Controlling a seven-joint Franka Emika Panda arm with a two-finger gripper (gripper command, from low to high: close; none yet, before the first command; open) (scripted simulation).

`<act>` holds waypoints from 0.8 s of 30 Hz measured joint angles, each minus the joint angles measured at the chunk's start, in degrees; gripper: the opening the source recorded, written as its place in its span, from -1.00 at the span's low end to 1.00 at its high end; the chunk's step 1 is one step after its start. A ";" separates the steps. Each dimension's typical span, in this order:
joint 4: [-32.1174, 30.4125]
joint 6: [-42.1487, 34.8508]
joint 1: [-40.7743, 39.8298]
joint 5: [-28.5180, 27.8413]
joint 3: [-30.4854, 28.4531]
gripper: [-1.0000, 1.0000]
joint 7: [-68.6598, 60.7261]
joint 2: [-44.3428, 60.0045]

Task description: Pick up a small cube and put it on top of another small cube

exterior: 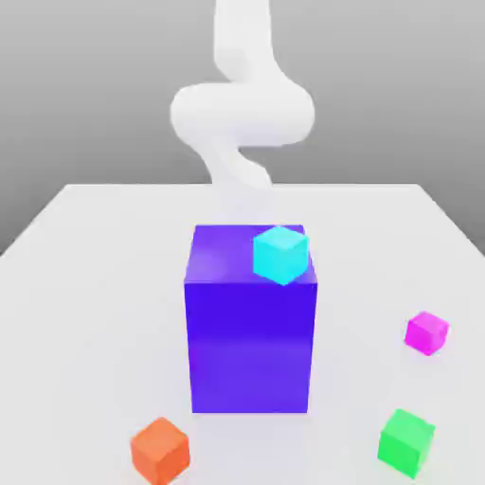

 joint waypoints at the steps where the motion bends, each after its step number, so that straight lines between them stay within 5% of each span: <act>1: -0.97 1.12 1.93 0.16 -0.01 0.00 -2.81 1.79; 24: -21.61 24.83 36.60 1.29 7.70 0.00 -60.67 39.71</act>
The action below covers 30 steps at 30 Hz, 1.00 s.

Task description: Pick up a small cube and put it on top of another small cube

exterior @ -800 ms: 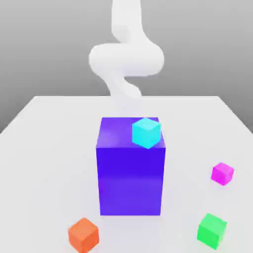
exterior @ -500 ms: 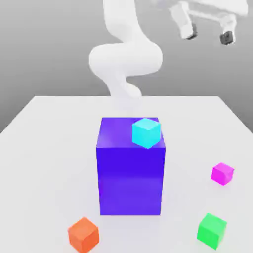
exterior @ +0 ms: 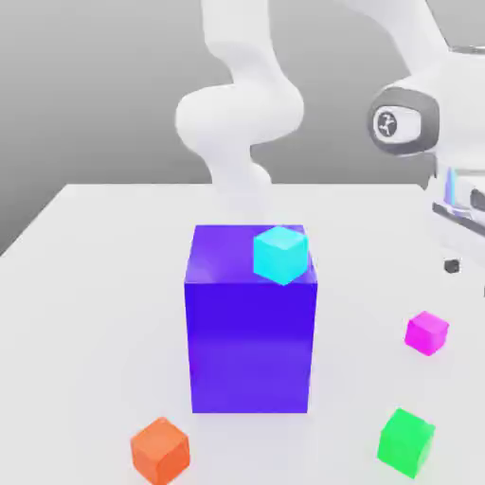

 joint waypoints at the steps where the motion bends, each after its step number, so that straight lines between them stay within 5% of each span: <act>1: -0.90 1.03 1.56 -0.81 0.62 0.00 -1.90 1.65; 9: -1.10 12.64 7.38 -8.68 -3.76 0.00 -2.75 17.16; 10: -0.72 14.20 7.96 -9.31 -4.48 -1.00 -2.28 19.11; 17: -0.64 14.42 8.22 -9.48 -4.77 -1.00 -2.13 19.53; 23: -2.81 5.67 6.08 -4.51 -1.45 -1.00 -5.87 8.57; 30: 5.78 -3.17 -0.96 -1.45 -7.02 -1.00 -6.69 8.79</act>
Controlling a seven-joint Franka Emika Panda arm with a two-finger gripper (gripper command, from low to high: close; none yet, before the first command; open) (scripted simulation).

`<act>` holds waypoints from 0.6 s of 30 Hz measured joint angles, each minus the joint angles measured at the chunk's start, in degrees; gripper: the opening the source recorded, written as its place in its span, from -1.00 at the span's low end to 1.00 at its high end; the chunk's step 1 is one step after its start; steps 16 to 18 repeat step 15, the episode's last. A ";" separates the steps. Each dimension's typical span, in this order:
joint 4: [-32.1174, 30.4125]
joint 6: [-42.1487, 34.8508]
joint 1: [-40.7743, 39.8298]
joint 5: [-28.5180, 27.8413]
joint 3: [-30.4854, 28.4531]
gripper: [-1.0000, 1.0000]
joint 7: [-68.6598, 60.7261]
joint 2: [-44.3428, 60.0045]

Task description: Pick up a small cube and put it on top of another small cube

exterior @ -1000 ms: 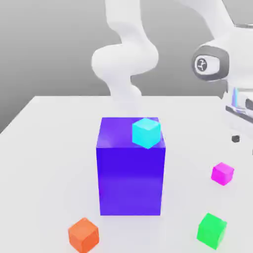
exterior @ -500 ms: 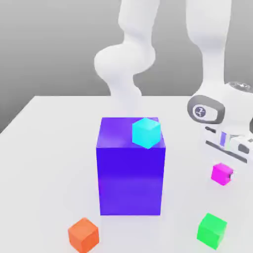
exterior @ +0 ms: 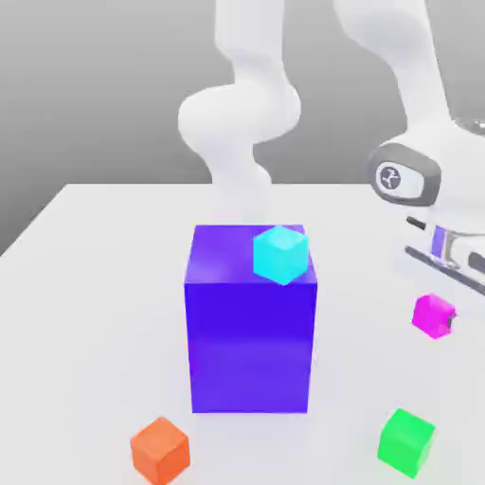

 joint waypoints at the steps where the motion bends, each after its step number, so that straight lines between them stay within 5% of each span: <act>1: 1.55 -1.17 -1.07 0.29 -1.03 -1.00 0.02 0.40; 7: 10.47 -7.19 -7.17 2.03 -6.95 -1.00 0.08 2.91; 11: 11.91 -1.72 -8.60 3.90 -6.64 -1.00 -1.12 9.76; 12: 12.02 -0.37 -8.82 4.30 -6.42 1.00 -1.39 11.26; 18: 12.02 -0.37 -8.82 4.30 -6.42 1.00 -1.39 11.26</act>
